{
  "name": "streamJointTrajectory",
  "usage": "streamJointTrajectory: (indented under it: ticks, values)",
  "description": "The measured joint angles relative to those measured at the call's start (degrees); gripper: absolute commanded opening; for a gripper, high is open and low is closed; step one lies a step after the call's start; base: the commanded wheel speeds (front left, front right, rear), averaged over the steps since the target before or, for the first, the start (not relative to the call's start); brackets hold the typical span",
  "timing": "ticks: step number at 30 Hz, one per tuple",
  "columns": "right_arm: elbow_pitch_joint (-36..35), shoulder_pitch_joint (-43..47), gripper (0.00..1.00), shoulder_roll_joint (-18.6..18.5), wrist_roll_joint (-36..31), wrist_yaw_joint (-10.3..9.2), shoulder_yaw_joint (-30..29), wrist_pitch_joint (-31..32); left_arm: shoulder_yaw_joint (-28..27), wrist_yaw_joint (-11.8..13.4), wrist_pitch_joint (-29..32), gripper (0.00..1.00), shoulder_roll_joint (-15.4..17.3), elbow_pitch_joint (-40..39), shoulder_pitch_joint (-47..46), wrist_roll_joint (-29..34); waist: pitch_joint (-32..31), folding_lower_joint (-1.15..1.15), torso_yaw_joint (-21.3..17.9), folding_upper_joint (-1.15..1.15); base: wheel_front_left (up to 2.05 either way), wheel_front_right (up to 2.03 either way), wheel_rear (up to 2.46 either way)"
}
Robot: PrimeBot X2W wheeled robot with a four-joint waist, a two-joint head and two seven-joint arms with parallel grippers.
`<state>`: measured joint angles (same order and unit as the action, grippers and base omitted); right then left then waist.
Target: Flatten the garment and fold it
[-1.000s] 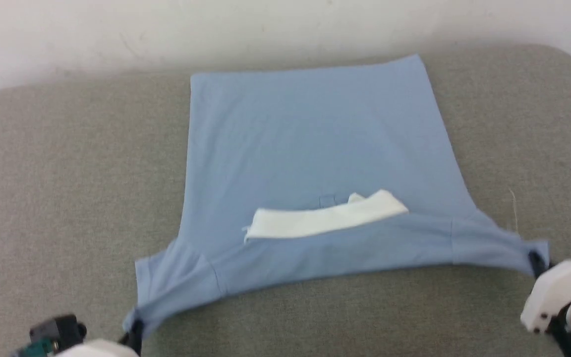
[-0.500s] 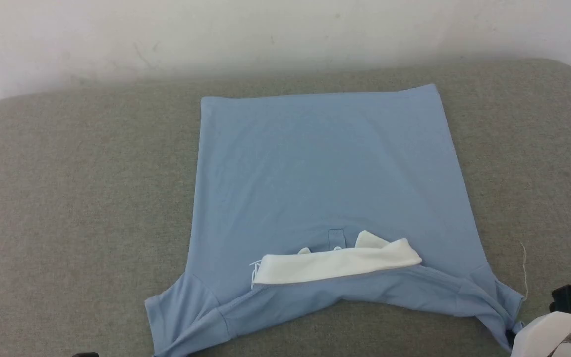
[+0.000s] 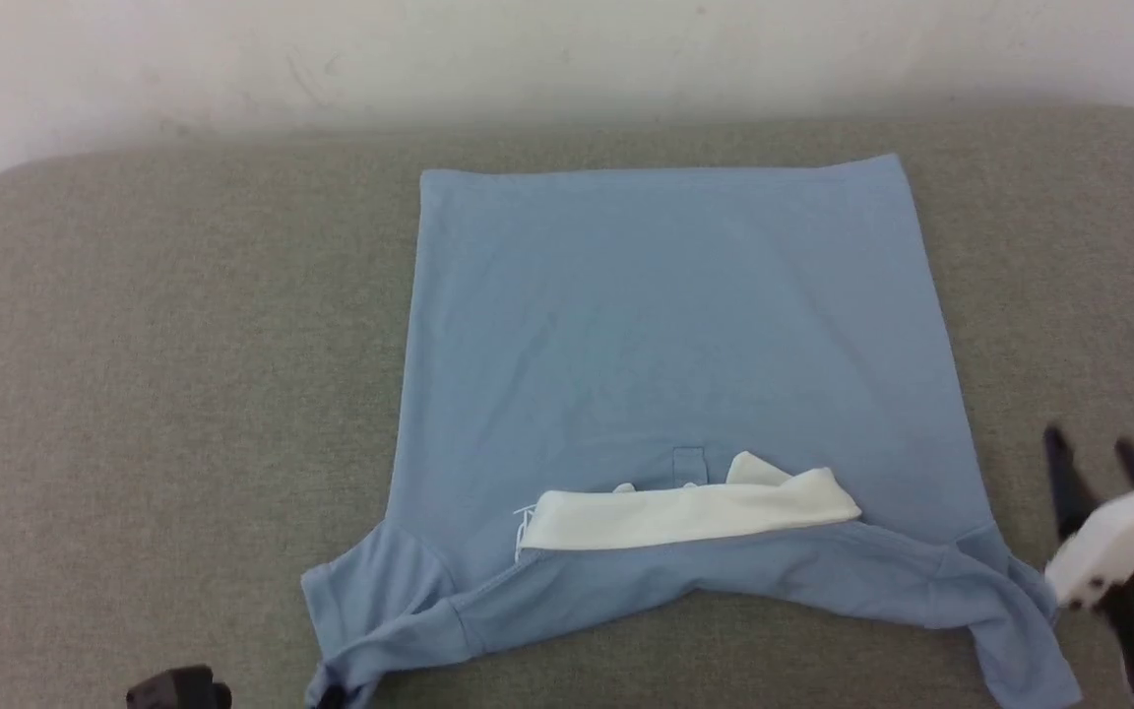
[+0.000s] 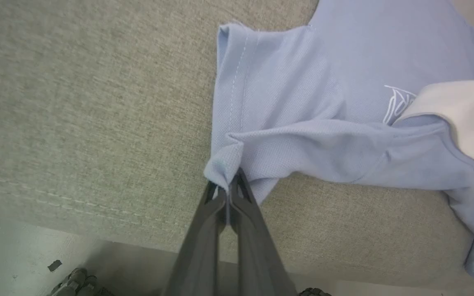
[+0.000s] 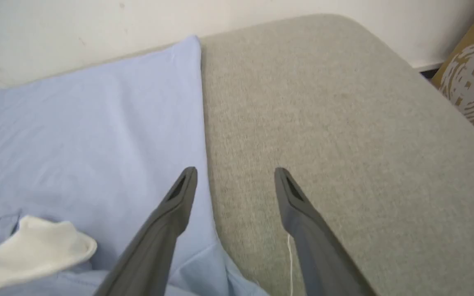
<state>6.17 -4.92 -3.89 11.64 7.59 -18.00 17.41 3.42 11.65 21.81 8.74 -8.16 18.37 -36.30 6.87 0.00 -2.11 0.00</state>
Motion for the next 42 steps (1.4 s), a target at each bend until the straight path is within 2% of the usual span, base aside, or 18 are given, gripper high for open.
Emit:
streamJointTrajectory:
  ticks: [6, 10, 14, 23, 29, 35, 36, 37, 38, 41, 42]
  values:
    - [6.8, -12.9, 1.00, -4.5, 2.3, 0.00, 1.6, -9.6, 1.0, -0.5, -0.8, 0.00, 0.0, -1.3, -2.9, 0.7, 2.9, 0.00, 1.4, 0.00, 0.00, 0.00, 0.00]
    - [14.7, -23.3, 1.00, -7.8, 4.3, -0.04, 2.7, -11.5, 1.7, -0.5, -1.5, 0.00, -0.1, -2.2, -5.3, 1.6, 6.0, 0.01, 2.6, 0.00, 0.00, 0.00, 0.00]
    - [22.2, -33.2, 1.00, -11.2, 4.2, -0.04, 3.2, -10.8, 2.7, -0.5, -1.8, 0.00, -0.5, -3.0, -6.4, 2.2, 9.5, 0.01, 3.9, 0.00, 0.00, 0.00, 0.00]
    - [33.1, -48.8, 1.00, -16.6, 2.3, -0.05, 1.7, -1.7, 5.4, -0.9, -3.7, 0.00, -1.6, -5.0, -10.3, 3.6, 17.2, 0.01, 8.5, 0.00, 0.00, 0.00, 0.00]
    - [36.4, -56.4, 1.00, -18.5, -1.9, -0.04, 0.5, 8.2, 6.6, -1.6, -5.4, 0.00, -2.4, -6.9, -10.9, 3.8, 22.4, 0.00, 11.3, 0.00, 0.00, 0.00, 0.00]
    - [37.1, -60.2, 1.00, -19.5, -8.2, -0.04, -3.2, 17.2, 7.8, -2.6, -7.4, 0.00, -2.9, -7.9, -11.8, 3.8, 27.2, -0.01, 13.5, 0.00, 0.00, 0.00, 0.00]
    - [36.9, -60.5, 0.89, -19.4, -9.2, -0.04, -3.8, 18.6, 7.9, -2.8, -7.7, 0.00, -3.1, -8.1, -11.8, 3.8, 27.8, -0.01, 13.8, 0.00, 0.00, 0.00, 0.00]
    - [36.6, -60.6, 0.50, -19.4, -10.0, -0.04, -4.3, 20.0, 8.1, -3.1, -8.1, 0.00, -3.1, -8.3, -11.8, 3.8, 28.4, -0.01, 14.1, 0.00, 0.00, 0.00, 0.00]
    - [35.9, -60.7, 0.41, -19.3, -10.5, -0.04, -4.6, 21.0, 8.2, -3.2, -8.3, 0.00, -3.2, -8.4, -11.9, 3.7, 29.0, -0.01, 14.4, 0.00, 0.00, 0.00, 0.00]
    - [33.4, -61.5, 0.03, -19.3, -12.2, -0.04, -5.4, 23.3, 8.5, -3.6, -8.9, 0.00, -3.4, -8.7, -12.0, 3.5, 30.2, -0.02, 15.1, 0.00, 0.00, 0.00, 0.00]
    - [32.6, -61.5, 0.00, -19.2, -12.3, -0.04, -5.6, 23.7, 8.7, -3.6, -8.9, 0.00, -3.4, -8.7, -12.2, 3.5, 30.5, -0.01, 15.3, 0.00, 0.00, 0.00, 0.00]
